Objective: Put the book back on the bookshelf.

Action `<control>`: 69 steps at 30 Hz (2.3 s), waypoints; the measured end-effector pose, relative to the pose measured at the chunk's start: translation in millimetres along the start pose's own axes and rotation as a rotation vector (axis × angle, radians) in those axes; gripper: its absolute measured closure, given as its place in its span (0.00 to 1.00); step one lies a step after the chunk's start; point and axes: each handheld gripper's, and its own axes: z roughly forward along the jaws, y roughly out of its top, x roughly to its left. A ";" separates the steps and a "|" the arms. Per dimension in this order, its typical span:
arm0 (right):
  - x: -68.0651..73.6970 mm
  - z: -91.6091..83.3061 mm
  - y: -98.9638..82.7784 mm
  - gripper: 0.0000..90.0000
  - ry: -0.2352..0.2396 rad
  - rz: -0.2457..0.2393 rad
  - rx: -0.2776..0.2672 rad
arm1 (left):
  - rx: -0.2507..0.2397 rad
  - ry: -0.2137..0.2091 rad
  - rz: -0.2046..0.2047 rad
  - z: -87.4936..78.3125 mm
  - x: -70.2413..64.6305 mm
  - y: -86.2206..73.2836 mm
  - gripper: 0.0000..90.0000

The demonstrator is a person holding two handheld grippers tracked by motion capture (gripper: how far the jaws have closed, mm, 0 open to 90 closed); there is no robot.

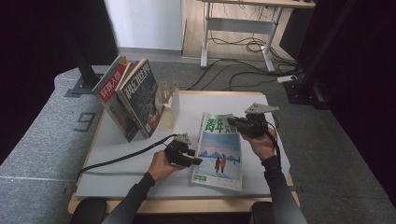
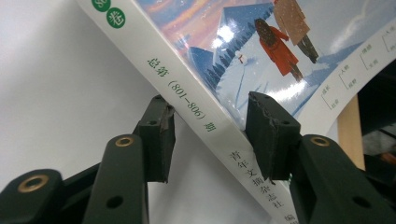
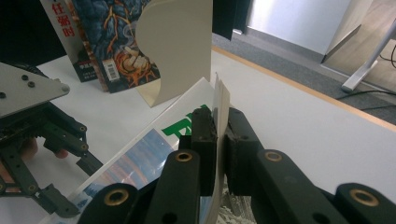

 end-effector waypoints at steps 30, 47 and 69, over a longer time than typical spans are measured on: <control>7.3 -4.5 10.5 0.88 0.023 -0.039 -0.042 | -0.165 0.138 0.039 -31.1 -2.4 -24.7 0.70; -9.2 -1.8 -5.7 0.65 -0.041 0.000 0.007 | -0.203 0.098 0.057 -40.5 -11.2 -34.0 0.76; -21.6 23.9 -50.8 0.27 0.140 0.139 0.060 | -0.205 0.060 0.087 -49.7 -14.7 -39.6 0.79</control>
